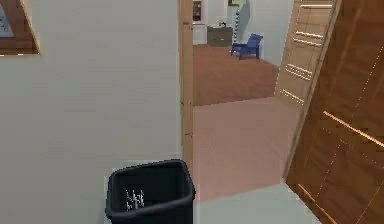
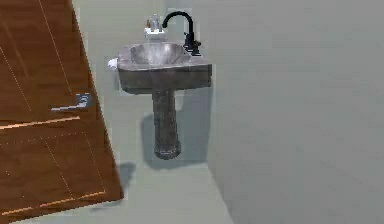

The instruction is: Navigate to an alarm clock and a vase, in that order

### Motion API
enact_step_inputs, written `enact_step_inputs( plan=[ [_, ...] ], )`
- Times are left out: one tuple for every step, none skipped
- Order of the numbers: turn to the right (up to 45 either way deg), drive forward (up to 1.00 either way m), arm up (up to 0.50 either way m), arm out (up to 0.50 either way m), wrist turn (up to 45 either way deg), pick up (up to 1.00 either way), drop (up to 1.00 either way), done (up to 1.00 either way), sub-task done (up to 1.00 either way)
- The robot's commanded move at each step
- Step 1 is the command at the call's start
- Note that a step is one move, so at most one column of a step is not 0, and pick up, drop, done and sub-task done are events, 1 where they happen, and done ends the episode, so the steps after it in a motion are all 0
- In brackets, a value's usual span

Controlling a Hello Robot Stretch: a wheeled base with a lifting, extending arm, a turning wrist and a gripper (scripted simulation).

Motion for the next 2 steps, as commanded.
enact_step_inputs(
  plan=[
    [18.0, 0.00, 0.00, 0.00, 0.0, 0.00, 0.00, 0.00, 0.00],
    [0.0, 0.50, 0.00, 0.00, 0.0, 0.00, 0.00, 0.00, 0.00]
  ],
)
